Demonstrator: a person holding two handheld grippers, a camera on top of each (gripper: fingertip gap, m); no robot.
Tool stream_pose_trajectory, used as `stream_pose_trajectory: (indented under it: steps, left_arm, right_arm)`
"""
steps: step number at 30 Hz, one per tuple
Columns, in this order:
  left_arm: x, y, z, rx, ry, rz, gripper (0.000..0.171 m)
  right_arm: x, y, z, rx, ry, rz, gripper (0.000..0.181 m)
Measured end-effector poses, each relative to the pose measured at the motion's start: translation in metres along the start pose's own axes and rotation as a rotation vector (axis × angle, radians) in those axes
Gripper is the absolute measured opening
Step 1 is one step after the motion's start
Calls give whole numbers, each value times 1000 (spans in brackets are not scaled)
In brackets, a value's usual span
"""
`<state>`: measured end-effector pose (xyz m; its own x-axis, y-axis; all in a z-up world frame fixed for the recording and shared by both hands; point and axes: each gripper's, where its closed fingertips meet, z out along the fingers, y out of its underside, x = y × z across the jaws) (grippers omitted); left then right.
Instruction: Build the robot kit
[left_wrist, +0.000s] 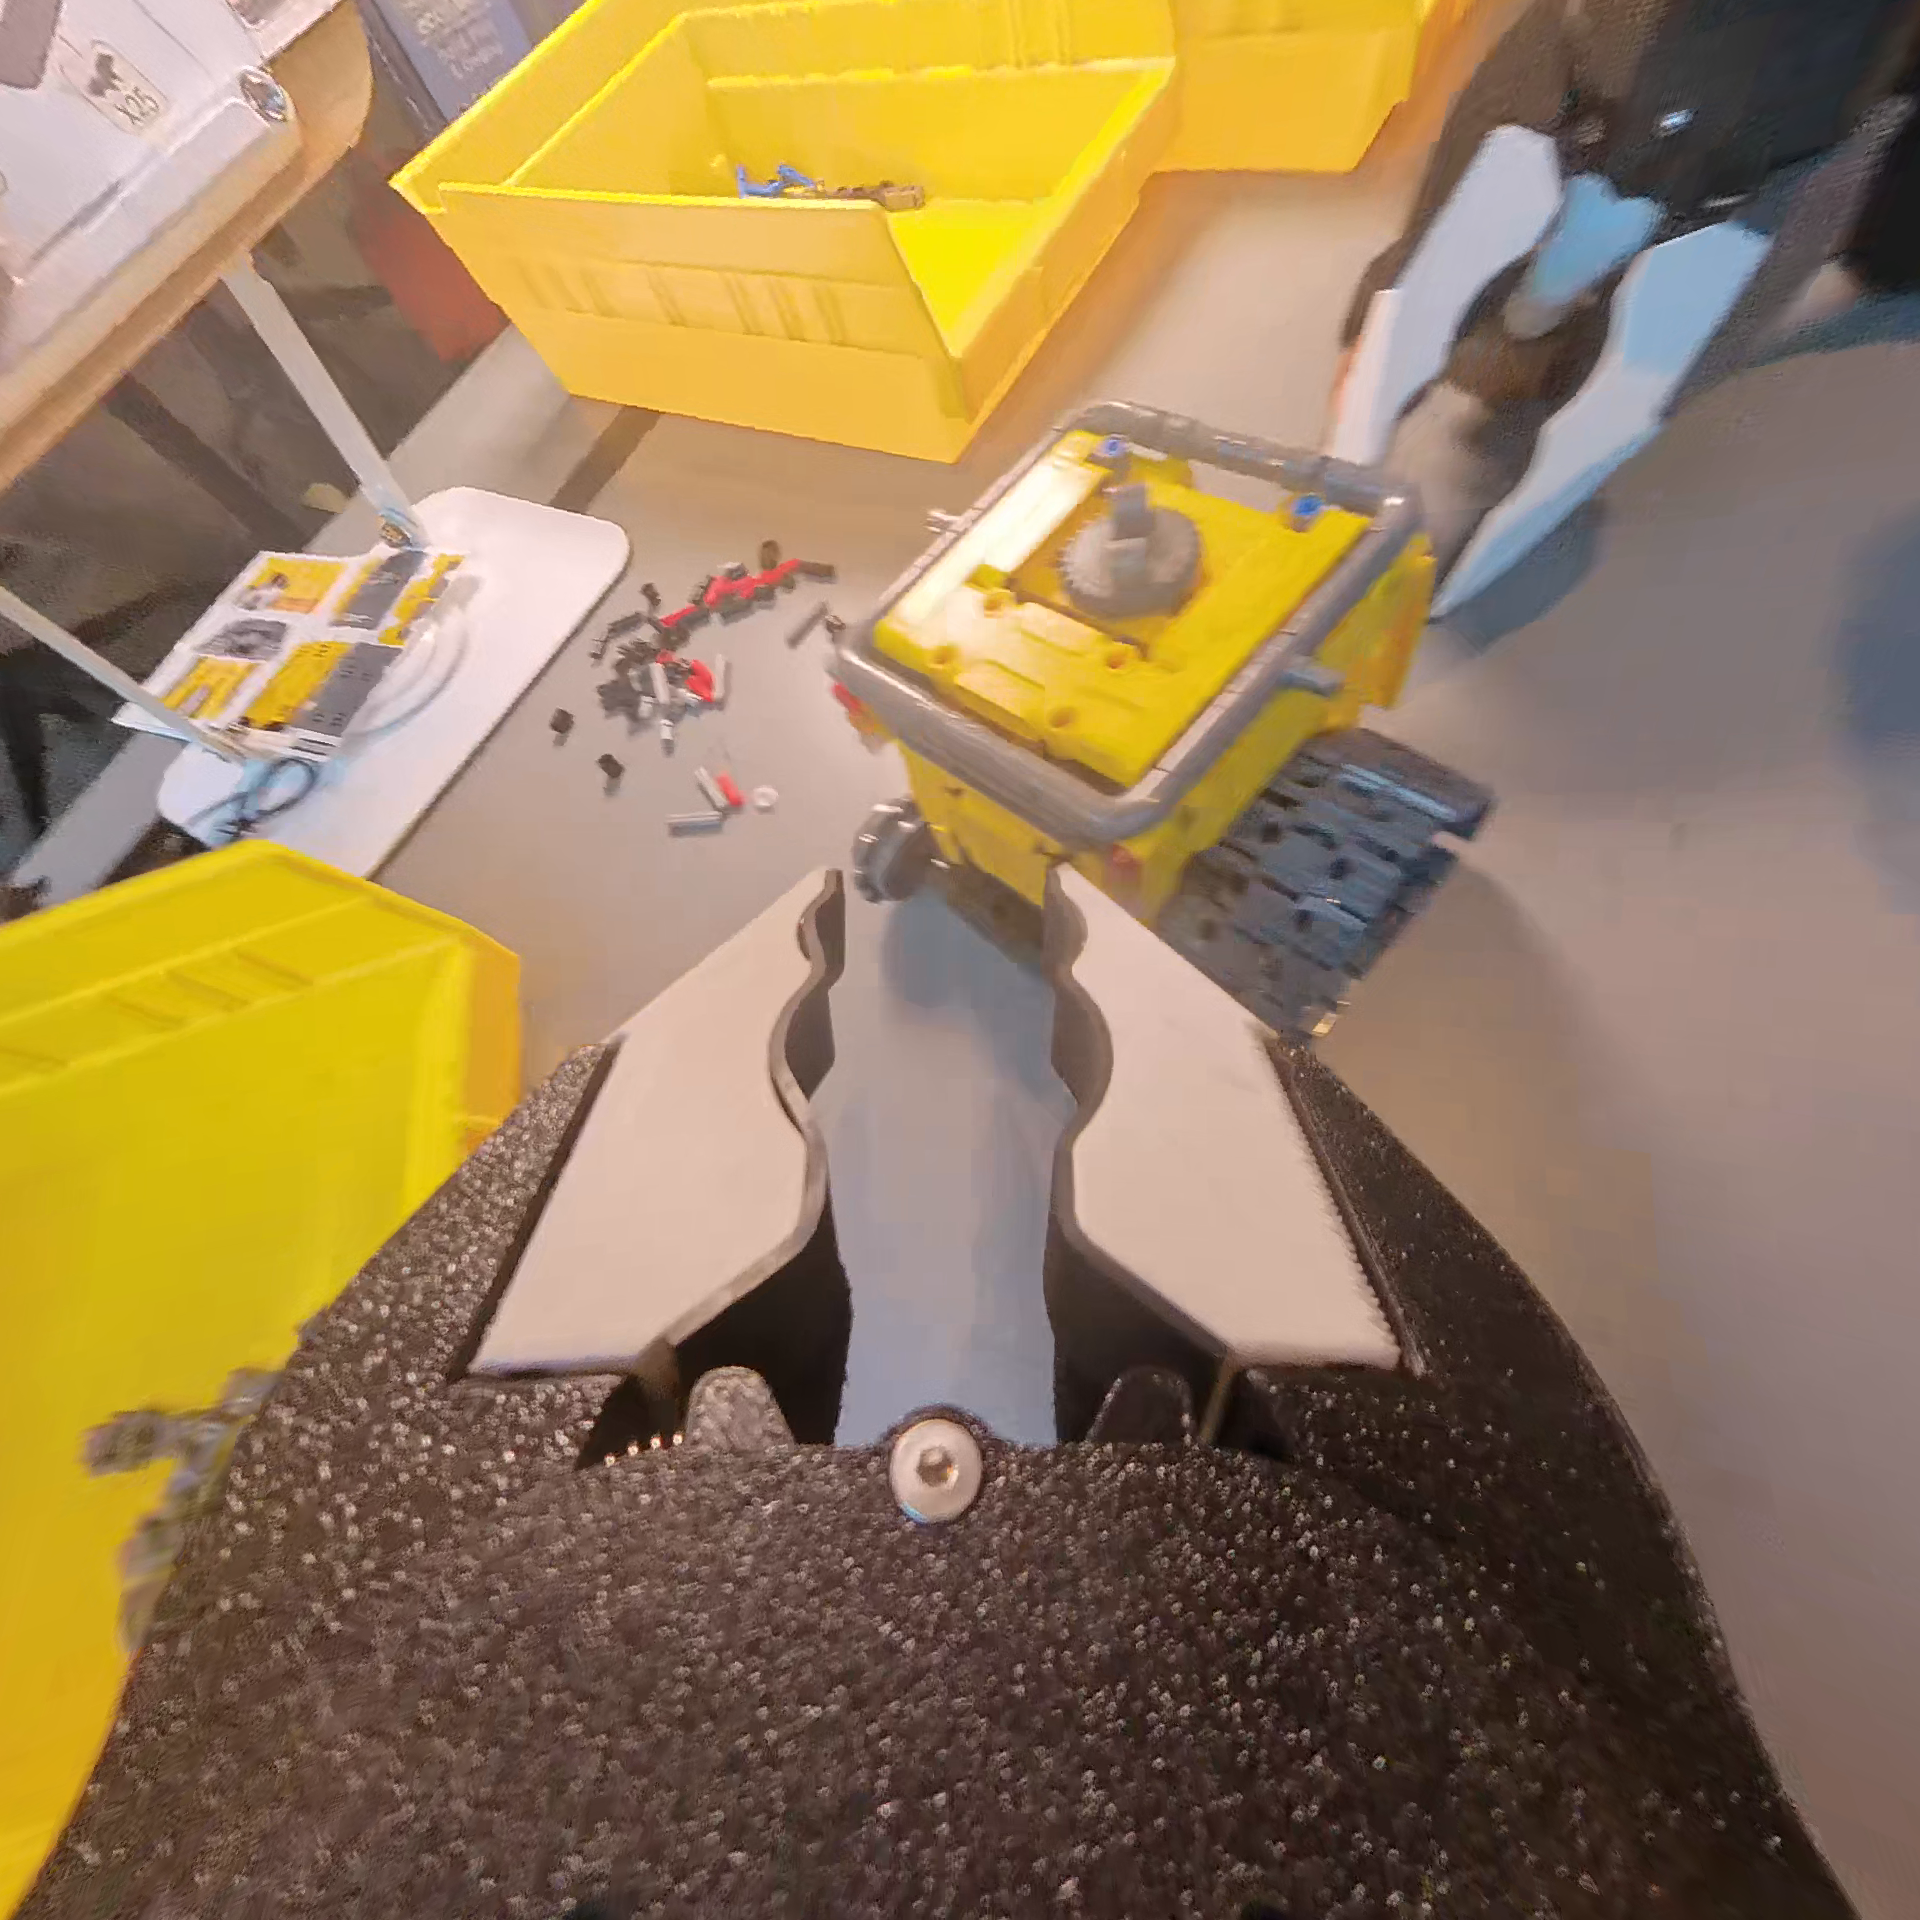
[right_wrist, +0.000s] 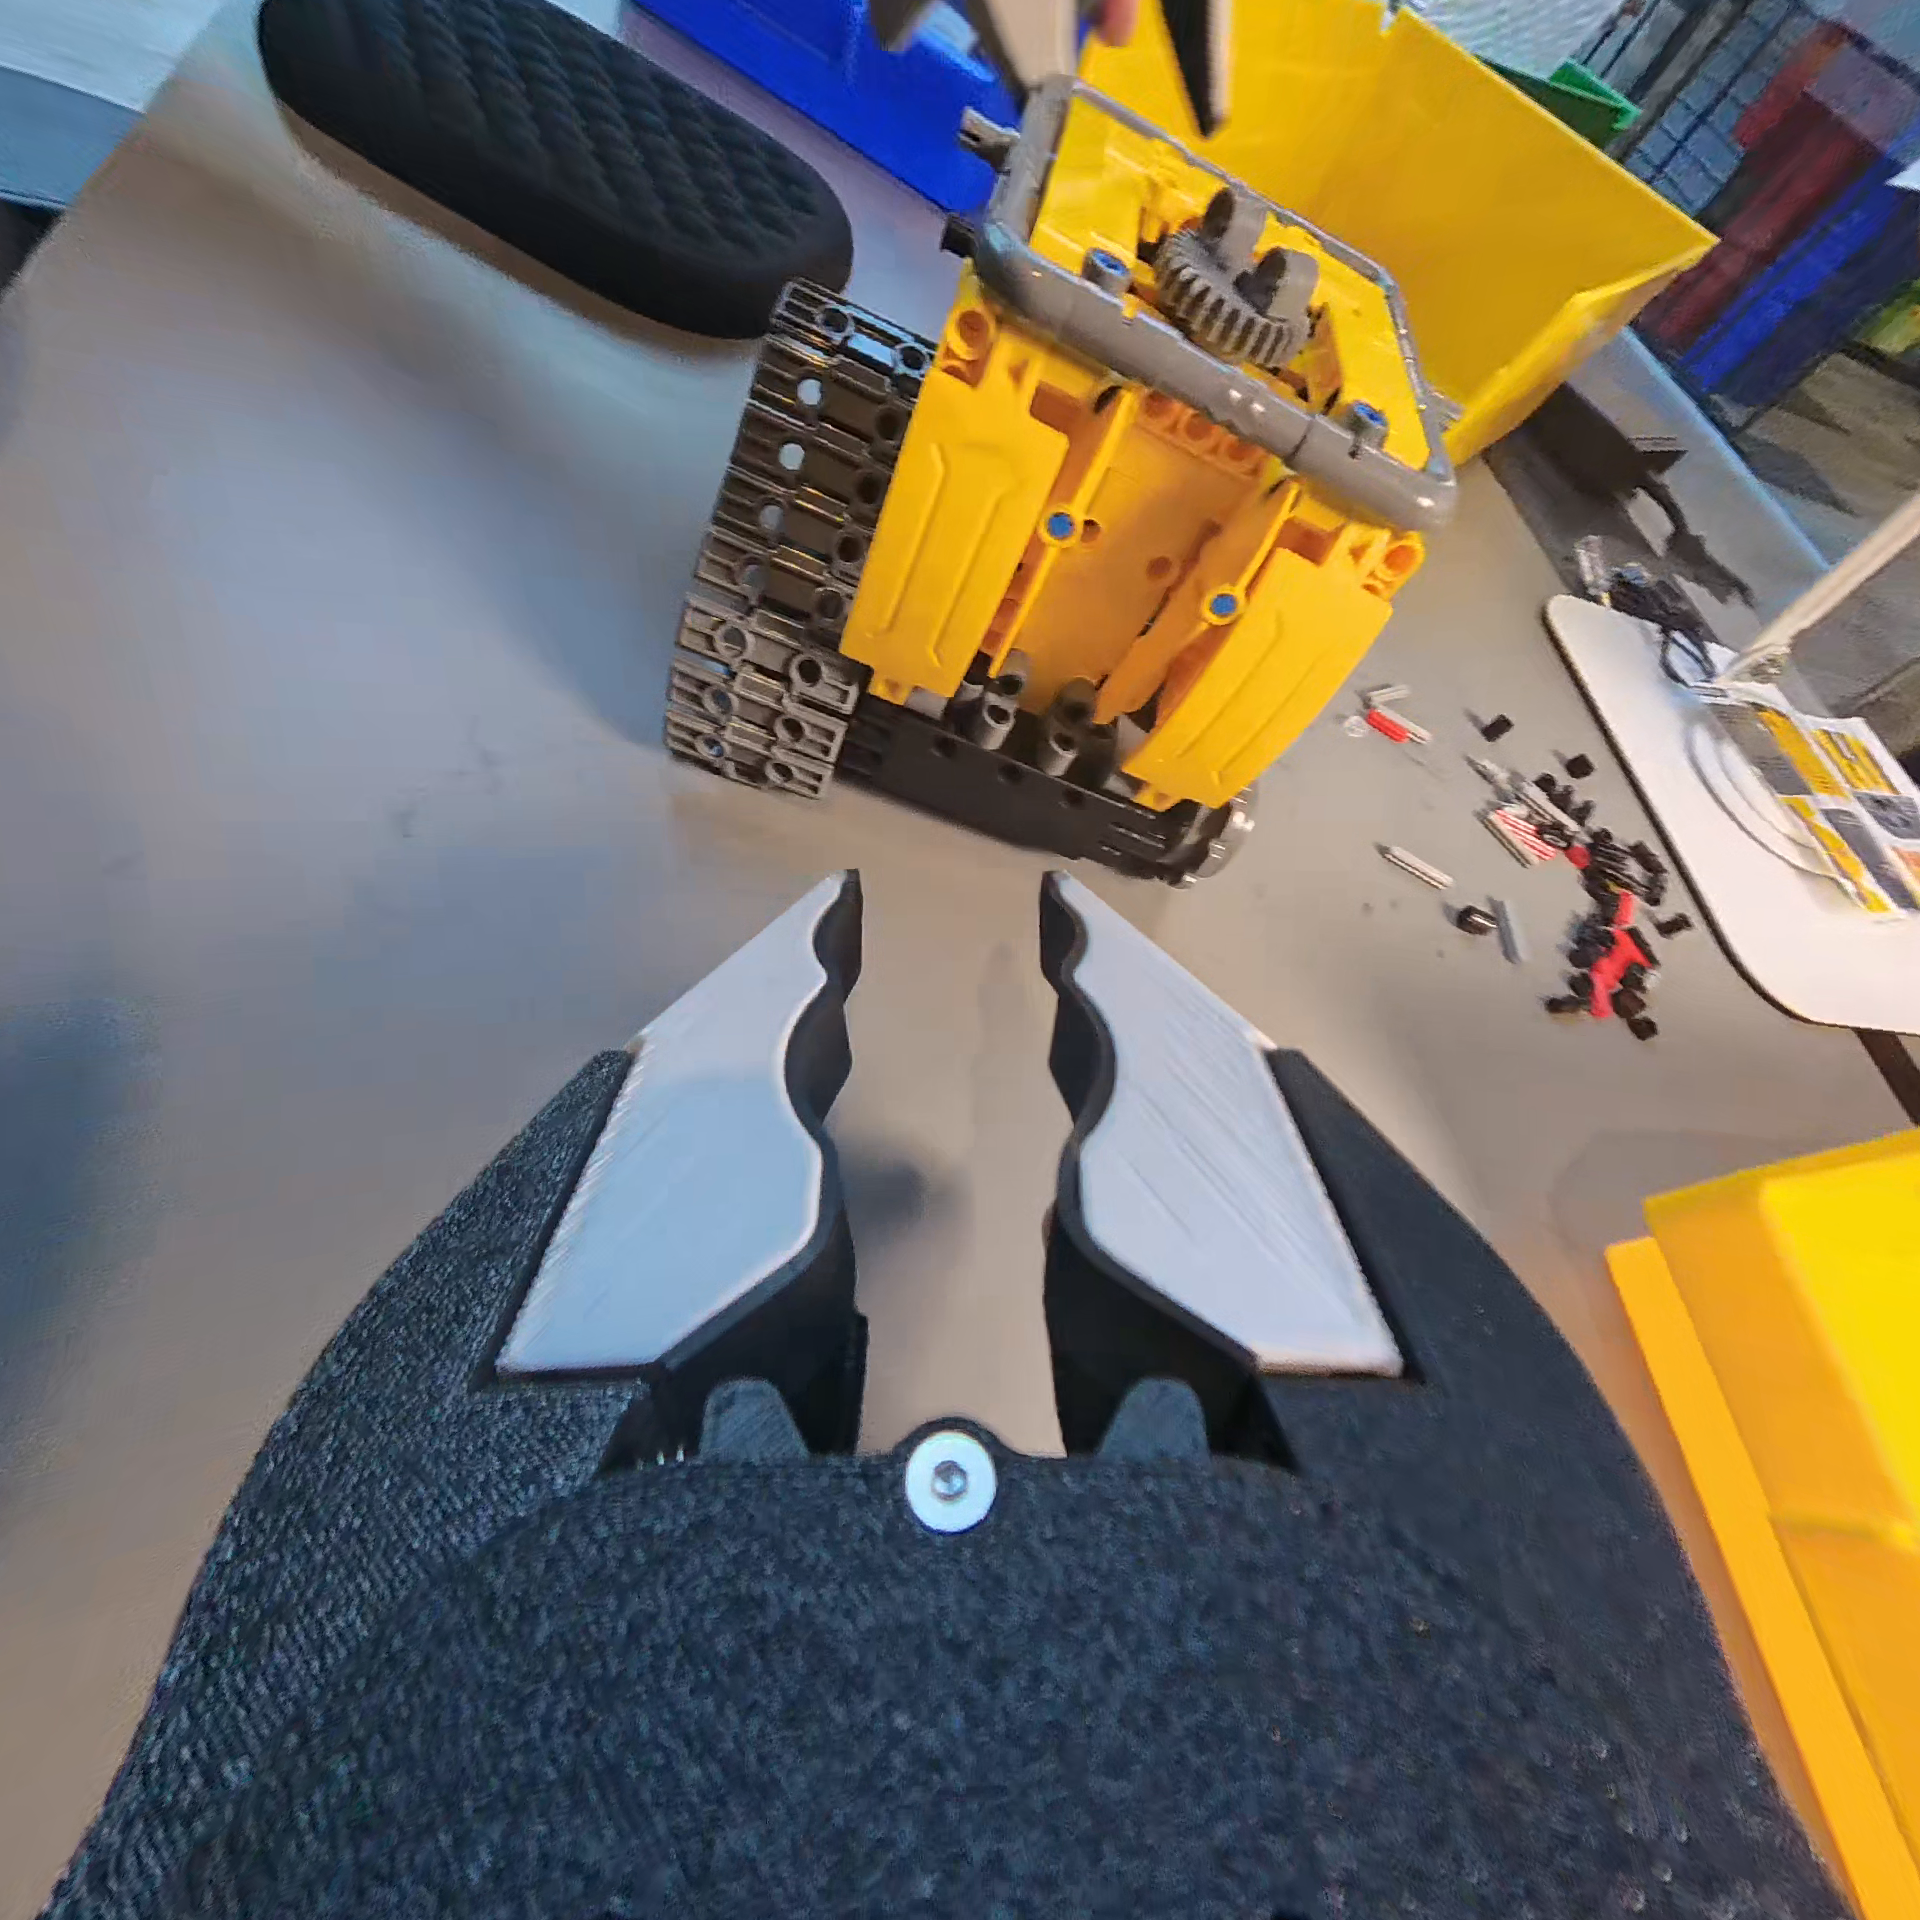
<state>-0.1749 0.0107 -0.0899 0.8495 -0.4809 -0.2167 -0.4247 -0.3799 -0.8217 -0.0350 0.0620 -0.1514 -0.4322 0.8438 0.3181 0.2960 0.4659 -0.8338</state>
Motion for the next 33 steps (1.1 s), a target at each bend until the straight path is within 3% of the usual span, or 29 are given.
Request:
stream_pose_trajectory:
  steps: [6, 10, 13, 16, 18, 20, 22, 26, 29, 33]
  left_arm:
    - [54, 28, 5, -61, 29, -6, 52]
    - [56, 24, 16, -55, 24, -7, 57]
    - [52, 15, 22, -33, 50, -5, 60]
    - [50, 13, 26, -20, 88, -3, 53]
    - [47, 13, 27, 4, 122, -25, 53]
    - [42, 16, 26, 21, 152, -61, 49]
    - [38, 20, 22, 41, 176, -93, 37]
    - [17, 30, 19, 64, 90, -178, 30]
    - [9, 36, 11, 49, -1, -174, 32]
    - [15, 41, -7, 13, -101, -111, 33]
  right_arm:
    - [27, 9, 12, -59, 90, 21, 46]
    - [49, 16, 20, -96, 86, 60, 72]
    - [58, 14, 29, -60, 24, 107, 76]
    - [56, 0, 37, 10, -48, 122, 70]
    - [48, -9, 39, 42, -91, 109, 52]
    - [51, -9, 40, 22, -41, 97, 43]
    - [45, -10, 32, 21, -70, 108, 26]
    - [23, -15, 27, 17, -122, 104, 15]
    - [13, -18, 22, -4, -141, 52, 14]
    - [15, -20, 6, -7, -138, 18, 29]
